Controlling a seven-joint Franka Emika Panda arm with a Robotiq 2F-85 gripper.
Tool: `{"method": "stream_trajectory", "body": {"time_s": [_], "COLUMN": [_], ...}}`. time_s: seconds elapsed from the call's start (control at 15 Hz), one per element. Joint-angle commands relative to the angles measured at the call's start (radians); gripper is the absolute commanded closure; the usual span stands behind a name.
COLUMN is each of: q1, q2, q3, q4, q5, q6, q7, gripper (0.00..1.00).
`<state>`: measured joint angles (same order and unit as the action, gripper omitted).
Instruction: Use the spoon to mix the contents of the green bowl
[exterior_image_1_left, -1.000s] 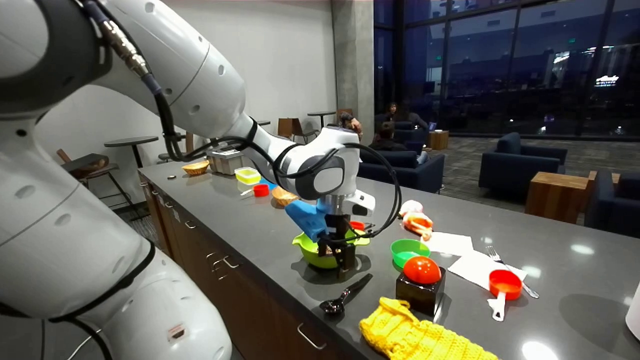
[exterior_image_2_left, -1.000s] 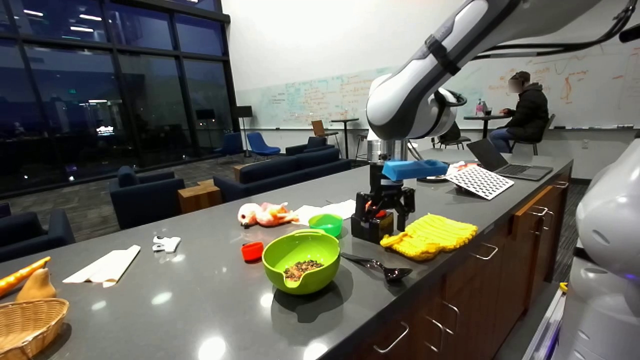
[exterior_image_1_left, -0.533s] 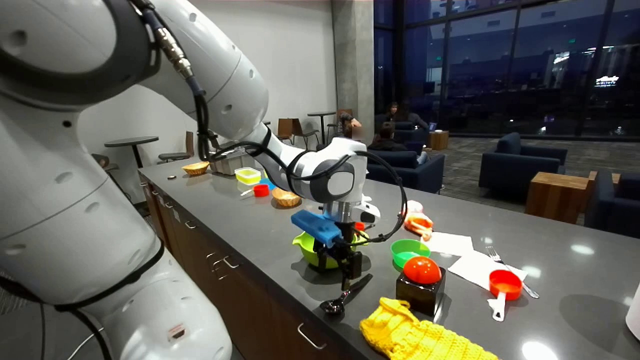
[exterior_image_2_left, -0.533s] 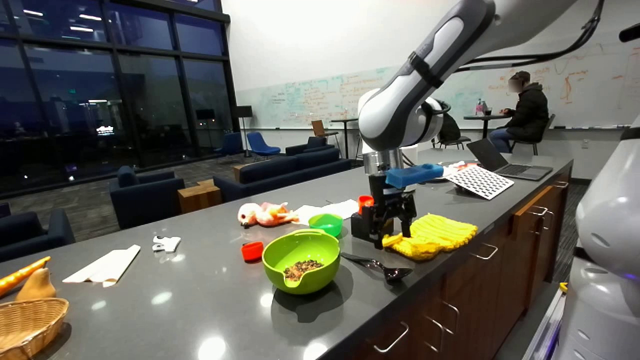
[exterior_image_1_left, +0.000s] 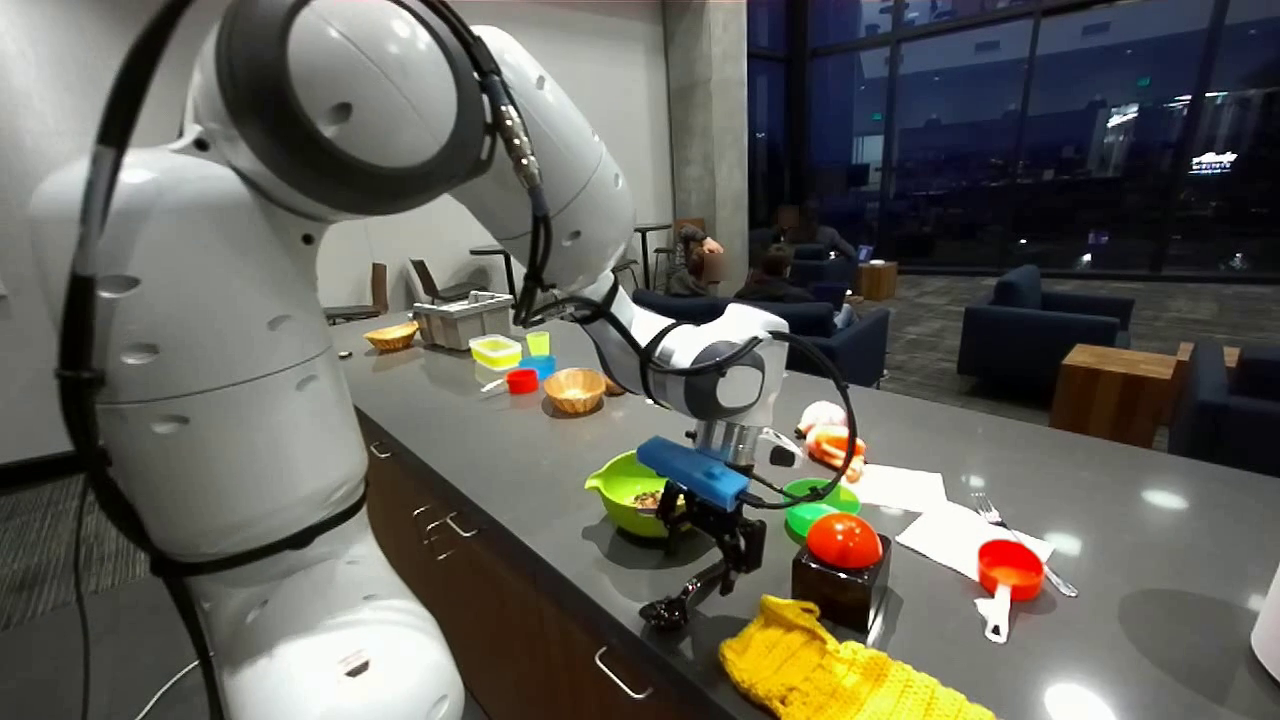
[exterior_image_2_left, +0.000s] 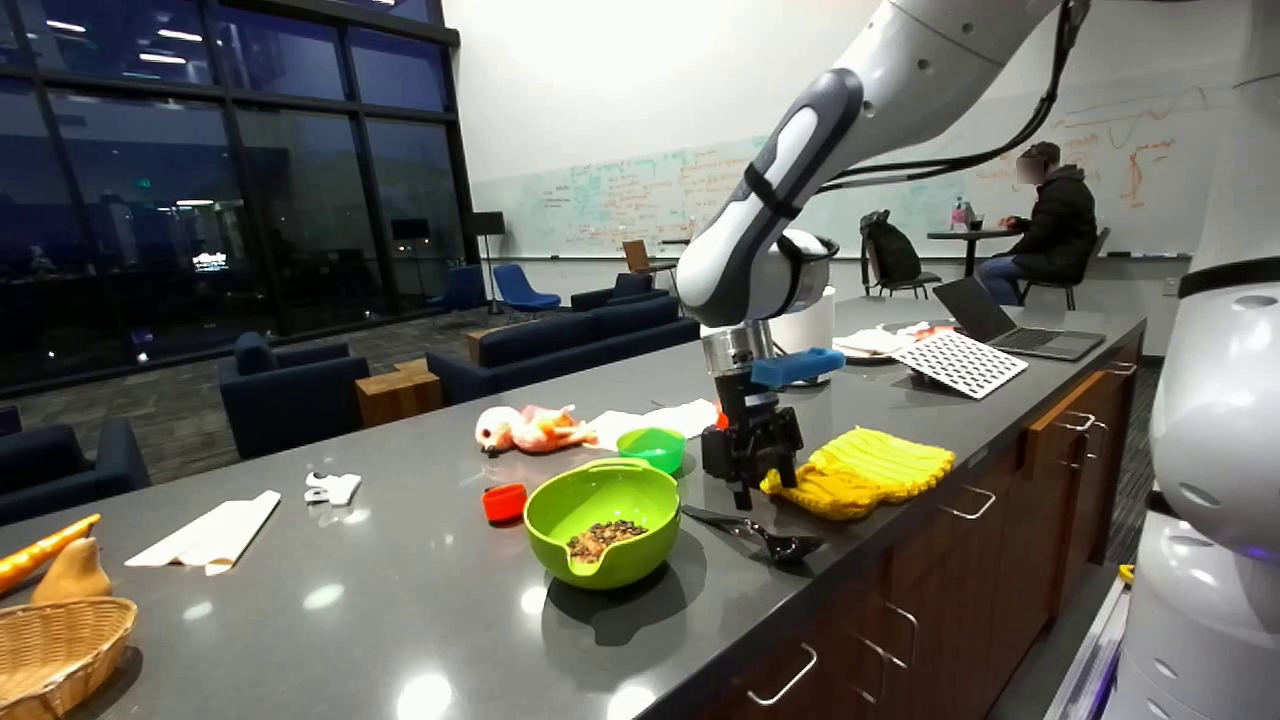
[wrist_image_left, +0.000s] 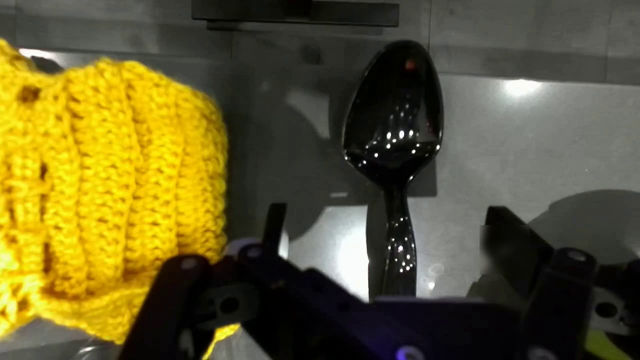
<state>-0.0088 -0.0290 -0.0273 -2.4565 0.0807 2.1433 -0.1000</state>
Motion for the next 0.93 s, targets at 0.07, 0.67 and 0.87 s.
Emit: {"method": "stream_trajectory", "body": {"time_s": [0.07, 0.67, 0.87], "q1": [-0.025, -0.046, -0.057], "q2": [0.149, 0.255, 0.29], "q3": [-0.01, 0.011, 0.016], "q4": [0.154, 0.315, 0.329], "q5": [0.063, 0.177, 0.218], "q6": [-0.087, -0.218, -0.22], "q7": [-0.111, -0.174, -0.208], "gripper": [0.0, 0.0, 0.0]}}
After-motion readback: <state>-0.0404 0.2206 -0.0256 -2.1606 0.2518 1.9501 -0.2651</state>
